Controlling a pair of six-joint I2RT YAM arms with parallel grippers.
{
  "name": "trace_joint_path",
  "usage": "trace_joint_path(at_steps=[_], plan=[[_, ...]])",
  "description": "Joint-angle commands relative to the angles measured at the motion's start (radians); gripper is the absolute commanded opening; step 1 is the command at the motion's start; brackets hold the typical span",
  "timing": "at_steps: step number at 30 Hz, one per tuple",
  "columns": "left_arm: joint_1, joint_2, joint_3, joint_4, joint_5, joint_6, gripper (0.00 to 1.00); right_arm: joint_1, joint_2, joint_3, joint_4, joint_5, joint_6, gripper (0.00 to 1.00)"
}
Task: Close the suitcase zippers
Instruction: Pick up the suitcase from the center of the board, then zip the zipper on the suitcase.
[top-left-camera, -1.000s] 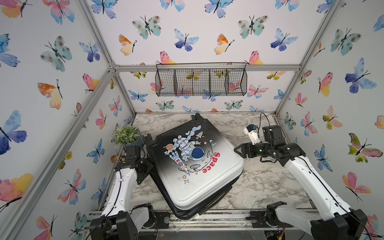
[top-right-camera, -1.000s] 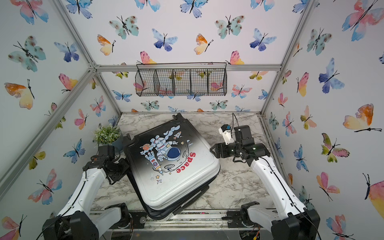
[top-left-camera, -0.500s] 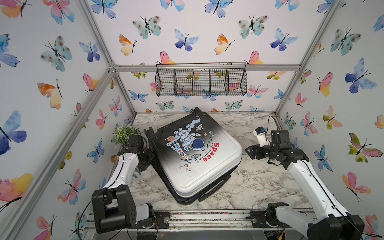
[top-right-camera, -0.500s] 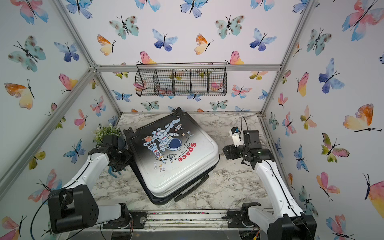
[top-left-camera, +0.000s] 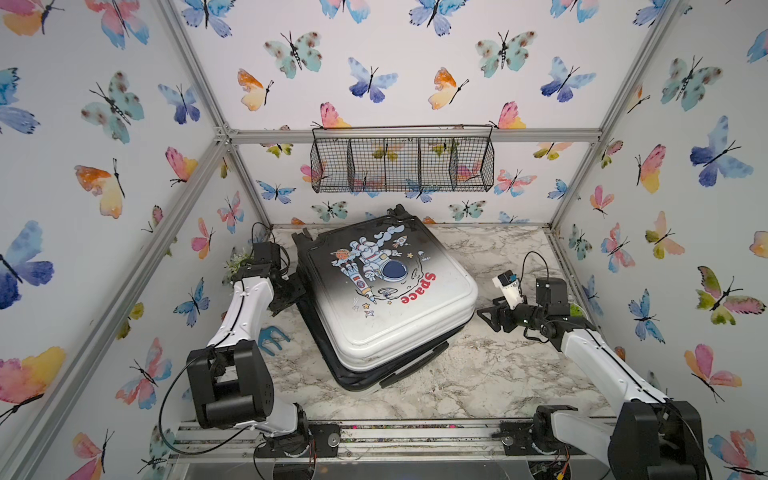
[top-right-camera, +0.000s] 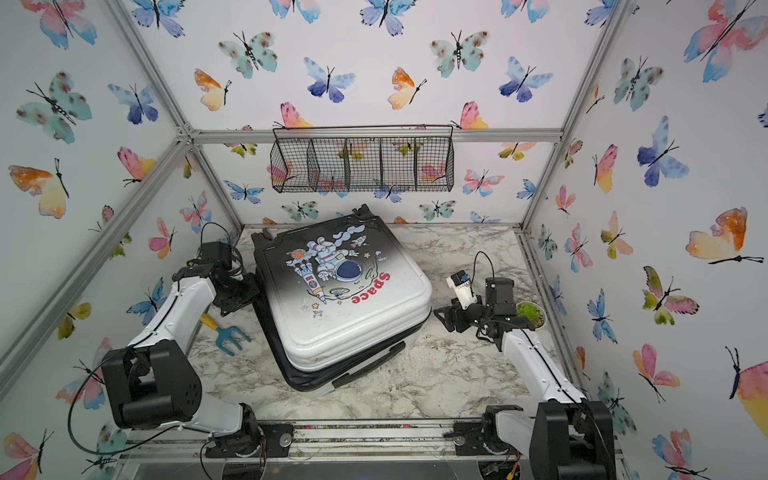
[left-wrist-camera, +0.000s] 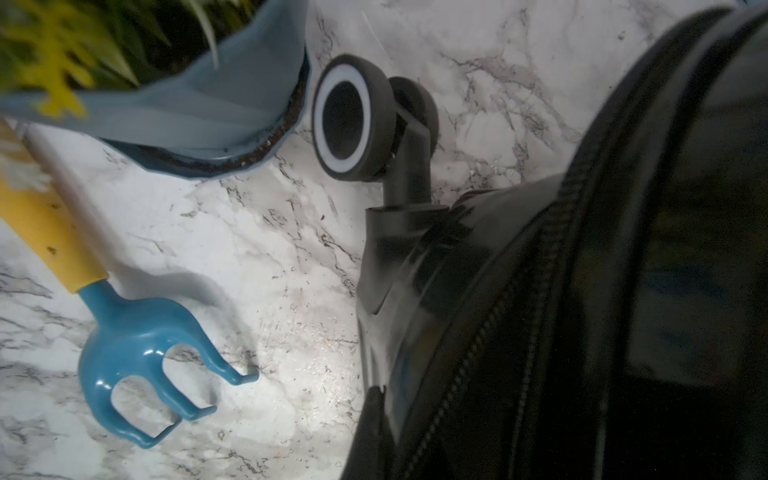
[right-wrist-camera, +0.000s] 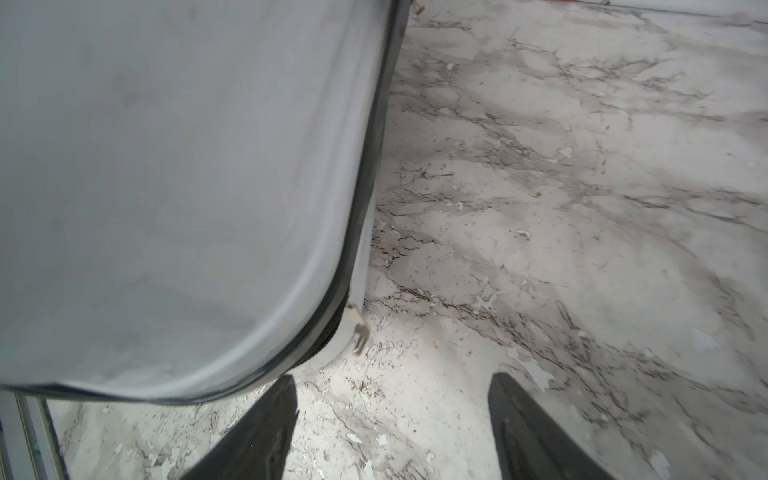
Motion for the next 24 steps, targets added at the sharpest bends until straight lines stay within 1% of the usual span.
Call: trace_joint_path(at_steps=[1, 2, 3, 4, 5, 8, 10, 11, 12, 13, 14, 15, 16, 17, 18, 20, 21, 22, 23, 24], plan=[[0.012, -0.021, 0.184, 0.059, 0.073, 0.101, 0.0, 0.001, -0.026, -0.125, 0.318, -0.177, -0.099, 0.71], [0.012, -0.01, 0.21, 0.042, 0.073, 0.105, 0.0, 0.001, -0.021, -0.161, 0.395, -0.209, -0.089, 0.7], [0.012, -0.006, 0.226, 0.035, 0.074, 0.109, 0.0, 0.002, -0.014, -0.177, 0.429, -0.242, -0.081, 0.69], [0.012, -0.005, 0.238, 0.033, 0.073, 0.112, 0.0, 0.003, -0.006, -0.172, 0.422, -0.266, -0.104, 0.69], [0.012, -0.004, 0.246, 0.034, 0.073, 0.116, 0.0, 0.004, -0.002, -0.155, 0.371, -0.256, -0.139, 0.69], [0.012, 0.001, 0.266, 0.044, 0.086, 0.126, 0.0, 0.039, 0.016, -0.168, 0.37, -0.245, -0.248, 0.7], [0.011, 0.013, 0.284, 0.048, 0.093, 0.13, 0.0, 0.061, 0.065, -0.158, 0.367, -0.276, -0.339, 0.65], [0.012, 0.02, 0.296, 0.045, 0.093, 0.129, 0.0, 0.078, 0.094, -0.132, 0.341, -0.276, -0.361, 0.65], [0.012, 0.028, 0.307, 0.041, 0.091, 0.129, 0.0, 0.085, 0.112, -0.11, 0.339, -0.302, -0.349, 0.64], [0.012, 0.036, 0.321, 0.032, 0.089, 0.129, 0.0, 0.097, 0.124, -0.064, 0.279, -0.303, -0.367, 0.64], [0.012, 0.041, 0.33, 0.028, 0.087, 0.133, 0.0, 0.1, 0.131, -0.031, 0.251, -0.323, -0.339, 0.64], [0.012, 0.043, 0.333, 0.03, 0.086, 0.136, 0.0, 0.1, 0.134, -0.024, 0.278, -0.358, -0.295, 0.63], [0.012, 0.045, 0.333, 0.035, 0.081, 0.137, 0.0, 0.103, 0.136, -0.022, 0.32, -0.401, -0.239, 0.62], [0.012, 0.048, 0.336, 0.04, 0.073, 0.137, 0.0, 0.104, 0.132, -0.03, 0.391, -0.423, -0.14, 0.61], [0.012, 0.05, 0.341, 0.04, 0.067, 0.14, 0.0, 0.11, 0.127, -0.049, 0.453, -0.428, -0.078, 0.6], [0.012, 0.061, 0.355, 0.04, 0.065, 0.146, 0.0, 0.143, 0.116, -0.091, 0.475, -0.346, -0.053, 0.6], [0.012, 0.066, 0.36, 0.04, 0.069, 0.148, 0.0, 0.146, 0.117, -0.123, 0.543, -0.349, 0.013, 0.61], [0.012, 0.073, 0.365, 0.039, 0.07, 0.153, 0.0, 0.146, 0.109, -0.16, 0.655, -0.341, 0.09, 0.61], [0.012, 0.081, 0.371, 0.037, 0.065, 0.158, 0.0, 0.147, 0.091, -0.171, 0.665, -0.303, 0.13, 0.62], [0.012, 0.087, 0.375, 0.036, 0.062, 0.165, 0.0, 0.155, 0.089, -0.204, 0.758, -0.298, 0.203, 0.62]])
